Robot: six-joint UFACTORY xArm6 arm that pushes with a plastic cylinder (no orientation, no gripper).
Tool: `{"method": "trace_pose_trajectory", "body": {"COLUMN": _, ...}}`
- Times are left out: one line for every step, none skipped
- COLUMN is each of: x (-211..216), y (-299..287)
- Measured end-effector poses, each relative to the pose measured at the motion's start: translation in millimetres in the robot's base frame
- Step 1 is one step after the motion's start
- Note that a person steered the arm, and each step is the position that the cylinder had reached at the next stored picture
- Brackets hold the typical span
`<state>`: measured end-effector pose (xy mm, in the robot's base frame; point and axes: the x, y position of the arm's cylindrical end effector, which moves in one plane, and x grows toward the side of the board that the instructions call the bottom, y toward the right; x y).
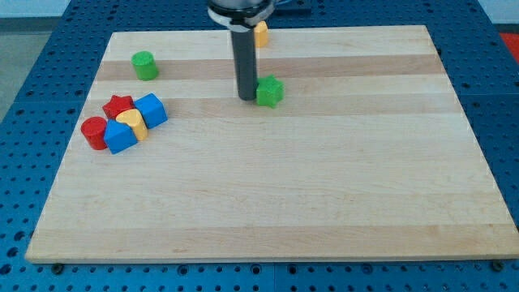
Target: Move your arm towards top of red star
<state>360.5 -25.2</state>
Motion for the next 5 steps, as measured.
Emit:
{"method": "trace_pose_trajectory", "body": {"x": 0, "y": 25}}
{"method": "trace_pose_trajectory", "body": {"x": 0, "y": 28}}
{"method": "trace_pose_trajectory", "body": {"x": 5, "y": 2}}
{"method": "trace_pose_trajectory", "body": {"x": 39, "y": -19}}
{"method": "trace_pose_trajectory", "body": {"x": 69, "y": -25}}
